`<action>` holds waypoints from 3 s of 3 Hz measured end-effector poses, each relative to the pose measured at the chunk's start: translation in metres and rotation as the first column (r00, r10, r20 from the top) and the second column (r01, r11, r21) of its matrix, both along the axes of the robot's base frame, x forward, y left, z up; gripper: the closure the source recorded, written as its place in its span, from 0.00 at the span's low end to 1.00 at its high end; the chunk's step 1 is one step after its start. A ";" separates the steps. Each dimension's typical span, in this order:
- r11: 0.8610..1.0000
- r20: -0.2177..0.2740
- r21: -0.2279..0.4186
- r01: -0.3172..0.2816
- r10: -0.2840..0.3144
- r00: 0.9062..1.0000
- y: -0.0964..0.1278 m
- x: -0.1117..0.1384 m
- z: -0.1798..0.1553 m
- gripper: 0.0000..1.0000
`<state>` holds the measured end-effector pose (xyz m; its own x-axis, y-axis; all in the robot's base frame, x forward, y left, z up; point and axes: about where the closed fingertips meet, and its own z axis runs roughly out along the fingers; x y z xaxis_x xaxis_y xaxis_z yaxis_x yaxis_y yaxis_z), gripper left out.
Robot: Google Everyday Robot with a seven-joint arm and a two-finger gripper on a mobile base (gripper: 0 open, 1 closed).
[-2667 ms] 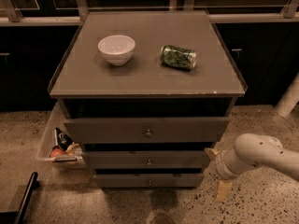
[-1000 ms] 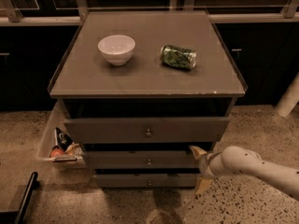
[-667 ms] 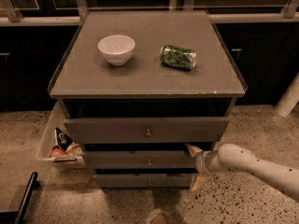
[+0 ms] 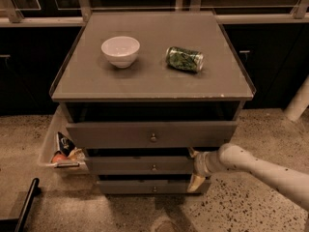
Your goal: Open middle drawer
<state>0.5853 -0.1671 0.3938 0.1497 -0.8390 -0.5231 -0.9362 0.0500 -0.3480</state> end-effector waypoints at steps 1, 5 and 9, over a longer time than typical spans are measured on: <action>1.000 -0.009 0.006 -0.002 0.002 1.000 0.002 0.003 -0.005 0.00; 1.000 -0.013 0.009 -0.005 0.005 1.000 0.003 0.004 0.003 0.88; 0.999 -0.044 0.051 -0.013 0.015 0.999 0.000 -0.005 0.001 0.16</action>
Offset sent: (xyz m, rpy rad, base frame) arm 0.0022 0.0014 -0.0044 0.0051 0.0078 0.0015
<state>0.5806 -0.1671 0.3950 0.1375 -0.8093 -0.5710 -0.9512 0.0528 -0.3039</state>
